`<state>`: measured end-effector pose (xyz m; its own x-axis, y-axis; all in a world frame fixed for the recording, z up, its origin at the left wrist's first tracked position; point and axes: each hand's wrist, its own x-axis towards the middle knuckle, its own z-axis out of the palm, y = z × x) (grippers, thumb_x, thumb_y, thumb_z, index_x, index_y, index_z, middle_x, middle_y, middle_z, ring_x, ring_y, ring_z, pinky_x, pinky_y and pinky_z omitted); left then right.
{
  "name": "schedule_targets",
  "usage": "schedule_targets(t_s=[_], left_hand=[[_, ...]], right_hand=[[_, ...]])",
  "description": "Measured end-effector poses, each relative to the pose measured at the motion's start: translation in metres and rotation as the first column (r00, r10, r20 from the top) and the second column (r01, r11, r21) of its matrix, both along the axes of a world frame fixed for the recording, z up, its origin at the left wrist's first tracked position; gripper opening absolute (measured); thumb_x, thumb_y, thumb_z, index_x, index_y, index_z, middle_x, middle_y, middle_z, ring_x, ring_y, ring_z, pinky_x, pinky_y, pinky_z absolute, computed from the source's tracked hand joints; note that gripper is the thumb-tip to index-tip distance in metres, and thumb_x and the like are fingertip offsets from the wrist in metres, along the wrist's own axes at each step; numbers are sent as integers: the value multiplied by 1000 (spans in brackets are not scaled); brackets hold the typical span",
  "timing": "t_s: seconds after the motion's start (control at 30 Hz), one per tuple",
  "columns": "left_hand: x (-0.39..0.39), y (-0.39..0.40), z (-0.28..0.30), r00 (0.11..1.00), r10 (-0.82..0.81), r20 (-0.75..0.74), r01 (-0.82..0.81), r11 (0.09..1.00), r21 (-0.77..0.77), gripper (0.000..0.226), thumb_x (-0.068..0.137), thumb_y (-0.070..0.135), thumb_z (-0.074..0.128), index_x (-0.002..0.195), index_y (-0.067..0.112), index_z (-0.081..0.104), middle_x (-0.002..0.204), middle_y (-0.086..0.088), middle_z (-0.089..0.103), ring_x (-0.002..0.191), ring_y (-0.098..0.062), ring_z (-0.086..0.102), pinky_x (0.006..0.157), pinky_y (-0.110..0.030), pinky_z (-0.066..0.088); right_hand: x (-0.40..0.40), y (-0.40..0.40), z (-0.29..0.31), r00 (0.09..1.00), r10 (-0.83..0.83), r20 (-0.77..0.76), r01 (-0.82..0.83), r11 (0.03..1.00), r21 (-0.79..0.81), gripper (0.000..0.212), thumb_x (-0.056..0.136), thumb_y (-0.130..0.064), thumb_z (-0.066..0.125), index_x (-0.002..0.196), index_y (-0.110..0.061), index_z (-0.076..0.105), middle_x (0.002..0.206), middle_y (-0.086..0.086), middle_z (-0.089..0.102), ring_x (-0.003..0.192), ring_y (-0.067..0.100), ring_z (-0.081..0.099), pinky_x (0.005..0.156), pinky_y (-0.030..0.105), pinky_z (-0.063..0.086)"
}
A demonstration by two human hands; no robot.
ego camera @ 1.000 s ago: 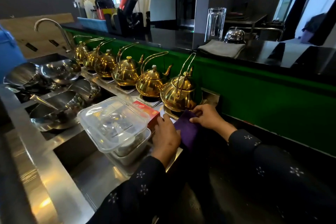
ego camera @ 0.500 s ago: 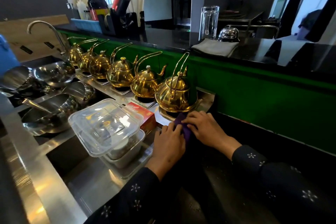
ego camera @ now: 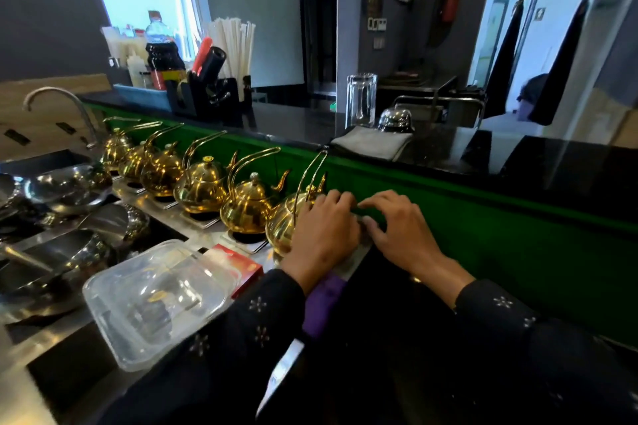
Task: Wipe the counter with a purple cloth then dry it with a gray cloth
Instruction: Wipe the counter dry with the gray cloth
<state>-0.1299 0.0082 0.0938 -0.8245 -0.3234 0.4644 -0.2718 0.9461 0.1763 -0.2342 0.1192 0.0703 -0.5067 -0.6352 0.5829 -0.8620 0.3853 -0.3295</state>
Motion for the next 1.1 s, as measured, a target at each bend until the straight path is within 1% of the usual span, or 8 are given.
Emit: schedule_targets(t_s=[0.1, 0.3, 0.5, 0.57, 0.7, 0.83, 1.0, 1.1], left_hand=[[-29, -10, 36, 999, -15, -35, 11, 995, -104, 37, 89, 34, 48, 122, 19, 51, 121, -4, 55, 115, -24, 50, 97, -40, 36], [-74, -37, 60, 997, -61, 37, 68, 969, -237, 52, 85, 36, 57, 134, 20, 44, 136, -4, 49, 126, -24, 44, 107, -40, 29], [-112, -55, 55, 968, -99, 230, 159, 953, -256, 77, 84, 37, 63, 148, 16, 24, 153, -5, 29, 142, -23, 25, 118, -43, 14], [-121, -59, 50, 965, -122, 231, 181, 951, -252, 74, 84, 36, 63, 146, 16, 28, 152, -6, 33, 140, -23, 29, 117, -42, 16], [-128, -62, 42, 977, -188, 99, 208, 944, -257, 62, 79, 34, 67, 134, 20, 42, 138, -2, 47, 127, -24, 44, 107, -39, 29], [-125, -59, 36, 978, -207, 9, 197, 917, -348, 56, 78, 35, 68, 127, 23, 45, 129, 1, 50, 121, -22, 46, 102, -38, 30], [-117, -53, 38, 960, -240, -146, 186, 932, -312, 34, 84, 30, 62, 117, 24, 55, 118, 3, 58, 112, -20, 51, 101, -37, 27], [-109, -44, 55, 932, -287, -221, 257, 954, -156, 22, 84, 33, 65, 105, 25, 62, 105, 6, 65, 103, -16, 57, 99, -35, 26]], right_hand=[[-25, 8, 37, 995, -82, -54, 82, 997, -5, 29, 85, -24, 65, 114, -25, 62, 116, -3, 59, 105, 21, 54, 90, 38, 40], [-62, 12, 77, 978, -174, -117, 193, 966, 175, 40, 87, -29, 63, 126, -25, 54, 130, -2, 52, 117, 23, 48, 99, 40, 35], [-78, -8, 79, 975, -159, -156, 207, 905, 371, 67, 89, -32, 61, 148, -26, 29, 151, -3, 35, 135, 22, 35, 107, 42, 28], [-83, -15, 76, 973, -155, -171, 213, 891, 402, 71, 90, -31, 61, 150, -26, 24, 152, -2, 34, 136, 23, 33, 108, 43, 27], [-88, -17, 67, 950, -152, -271, 237, 919, 315, 52, 88, -20, 60, 138, -23, 43, 136, -1, 50, 122, 23, 45, 100, 39, 33], [-86, -10, 69, 952, -143, -270, 192, 967, 166, 28, 86, -12, 56, 112, -22, 60, 113, -3, 62, 108, 22, 50, 89, 35, 31], [-79, 15, 86, 988, -105, -113, 110, 993, 35, 17, 87, -12, 61, 97, -25, 65, 91, -11, 64, 92, 13, 54, 88, 36, 36], [-74, 42, 103, 996, -58, 68, 64, 994, -90, 16, 87, -9, 65, 91, -25, 66, 76, -19, 58, 70, -6, 53, 70, 12, 38]])
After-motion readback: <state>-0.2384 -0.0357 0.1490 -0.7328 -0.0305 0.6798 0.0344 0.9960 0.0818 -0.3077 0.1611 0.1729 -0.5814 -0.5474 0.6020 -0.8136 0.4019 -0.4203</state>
